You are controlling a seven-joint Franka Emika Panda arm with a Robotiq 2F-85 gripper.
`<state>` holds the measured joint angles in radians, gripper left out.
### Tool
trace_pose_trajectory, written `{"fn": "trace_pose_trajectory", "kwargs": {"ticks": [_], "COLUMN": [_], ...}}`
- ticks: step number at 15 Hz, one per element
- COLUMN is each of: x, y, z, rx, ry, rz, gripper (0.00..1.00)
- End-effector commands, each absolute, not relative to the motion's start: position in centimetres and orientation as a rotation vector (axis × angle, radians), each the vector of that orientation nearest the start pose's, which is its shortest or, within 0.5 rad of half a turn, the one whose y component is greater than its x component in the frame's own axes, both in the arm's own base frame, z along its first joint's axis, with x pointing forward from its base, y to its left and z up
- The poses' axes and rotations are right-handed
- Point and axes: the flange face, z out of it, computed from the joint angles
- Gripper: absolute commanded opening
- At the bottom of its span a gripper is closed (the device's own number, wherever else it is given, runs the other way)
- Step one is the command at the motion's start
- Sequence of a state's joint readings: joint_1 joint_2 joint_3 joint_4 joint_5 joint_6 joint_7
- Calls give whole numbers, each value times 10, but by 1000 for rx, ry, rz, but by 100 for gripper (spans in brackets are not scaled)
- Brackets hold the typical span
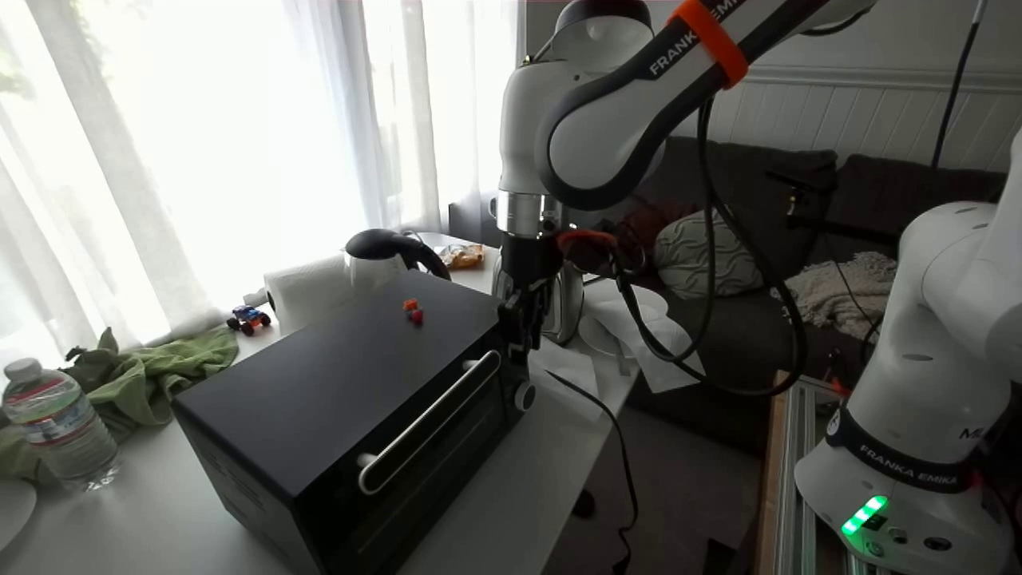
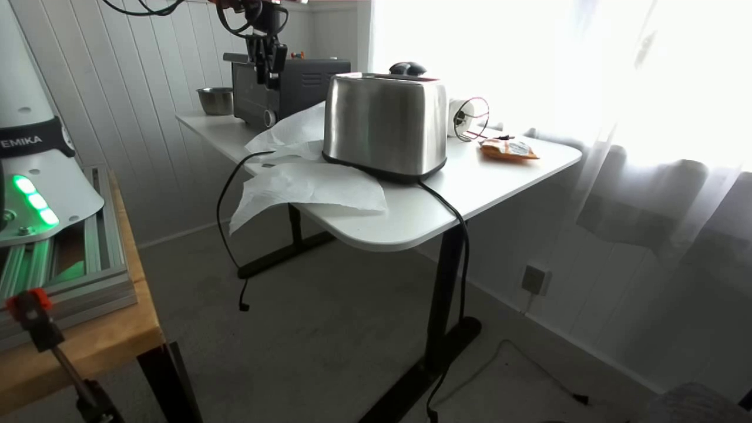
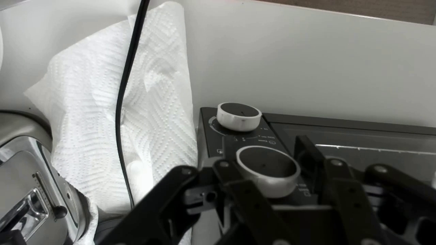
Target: Twist the knob on the mini oven
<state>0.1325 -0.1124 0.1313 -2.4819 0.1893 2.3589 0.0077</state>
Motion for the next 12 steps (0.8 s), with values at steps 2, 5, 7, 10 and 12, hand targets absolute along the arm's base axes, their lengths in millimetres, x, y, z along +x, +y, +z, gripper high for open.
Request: {"fn": "trace_pose_trajectory", "kwargs": {"ticks": [2, 5, 7, 10, 12], "x": [449, 452, 453, 455, 455], "y": [122, 115, 106, 88, 78], "z": [332, 325, 321, 312, 305], "rx": [-3040, -2960, -2886, -2744, -2653], "ry": [-175, -212, -221, -214, -209], "rz": [24, -14, -51, -51, -35], "gripper": [22, 22, 22, 22, 22]}}
